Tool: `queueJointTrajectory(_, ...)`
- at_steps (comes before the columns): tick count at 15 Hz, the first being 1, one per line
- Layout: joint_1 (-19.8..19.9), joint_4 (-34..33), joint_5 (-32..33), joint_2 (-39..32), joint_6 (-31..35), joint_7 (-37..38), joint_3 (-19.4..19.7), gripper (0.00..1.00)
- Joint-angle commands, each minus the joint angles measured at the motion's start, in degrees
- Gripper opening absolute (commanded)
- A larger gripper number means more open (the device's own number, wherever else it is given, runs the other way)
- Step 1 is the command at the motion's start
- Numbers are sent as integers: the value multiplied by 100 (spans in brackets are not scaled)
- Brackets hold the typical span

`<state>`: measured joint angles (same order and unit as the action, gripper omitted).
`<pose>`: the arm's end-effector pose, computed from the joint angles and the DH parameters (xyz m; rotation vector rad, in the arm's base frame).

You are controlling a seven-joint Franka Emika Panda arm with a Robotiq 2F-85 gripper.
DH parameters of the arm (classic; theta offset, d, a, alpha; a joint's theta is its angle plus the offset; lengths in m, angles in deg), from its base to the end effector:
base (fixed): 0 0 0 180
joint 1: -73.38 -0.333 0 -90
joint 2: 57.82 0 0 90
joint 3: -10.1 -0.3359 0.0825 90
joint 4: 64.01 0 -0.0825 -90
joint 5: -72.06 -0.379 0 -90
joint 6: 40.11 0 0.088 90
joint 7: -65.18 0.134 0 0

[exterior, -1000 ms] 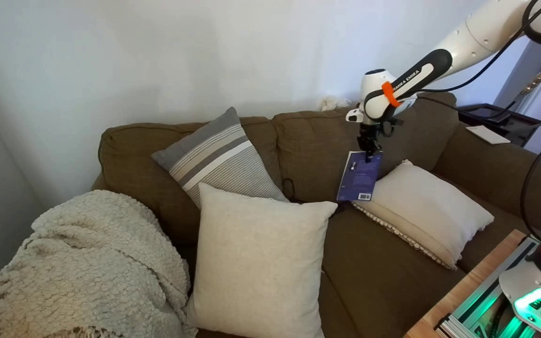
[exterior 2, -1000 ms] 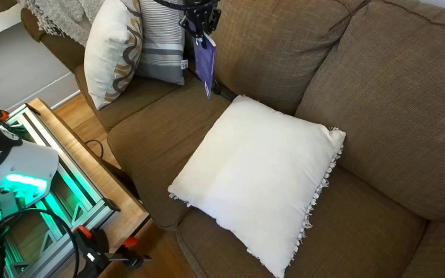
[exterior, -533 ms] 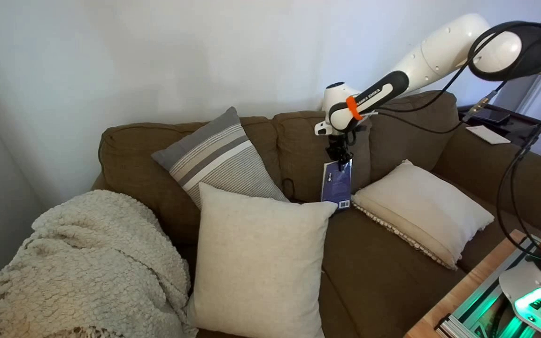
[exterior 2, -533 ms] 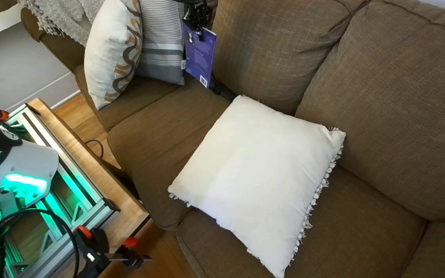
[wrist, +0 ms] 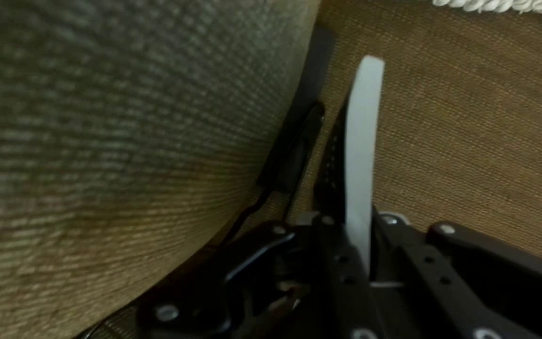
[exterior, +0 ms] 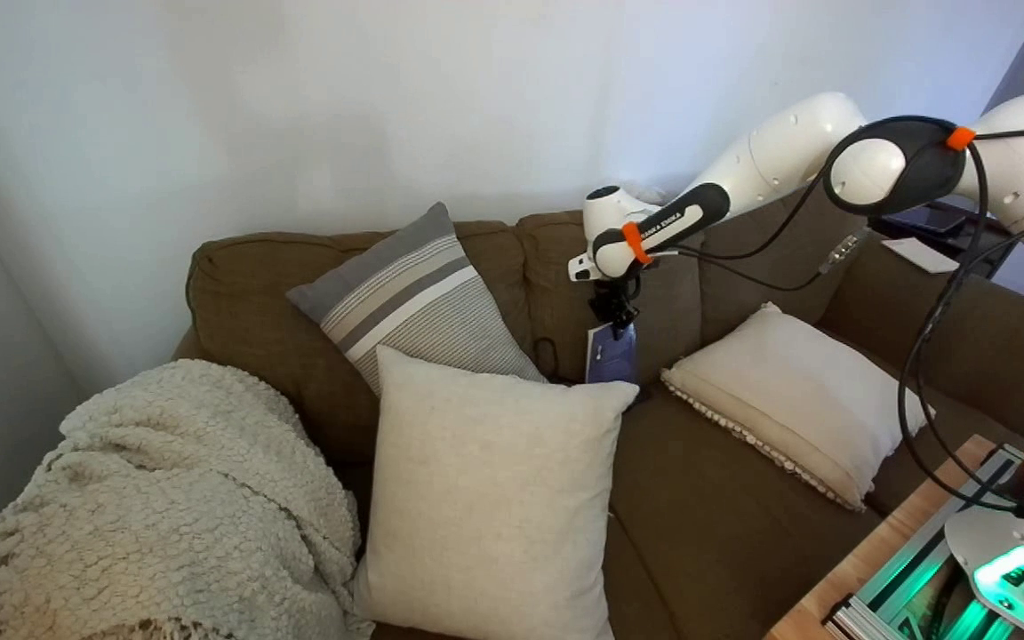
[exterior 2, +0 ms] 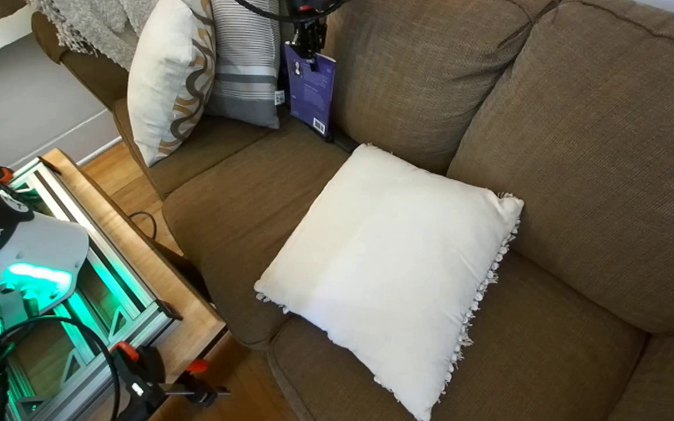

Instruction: Remove the book from the white pillow and put it next to the grey pillow

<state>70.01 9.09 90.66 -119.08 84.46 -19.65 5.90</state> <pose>0.7263 0.0661 0.0715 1.9286 2.3988 -0.3762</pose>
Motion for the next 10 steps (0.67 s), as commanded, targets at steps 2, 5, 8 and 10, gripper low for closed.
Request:
queueJointTrajectory(2,-169,-924,-163,-551,-483,-564,-256,3)
queueJointTrajectory(5,-281,-1142,-205,-720,-734,-522,-239,3)
queueJointTrajectory(8,-310,-1374,-206,-895,-917,-535,-206,43)
queueJointTrajectory(10,-356,-1397,-122,-838,-883,-466,-121,58)
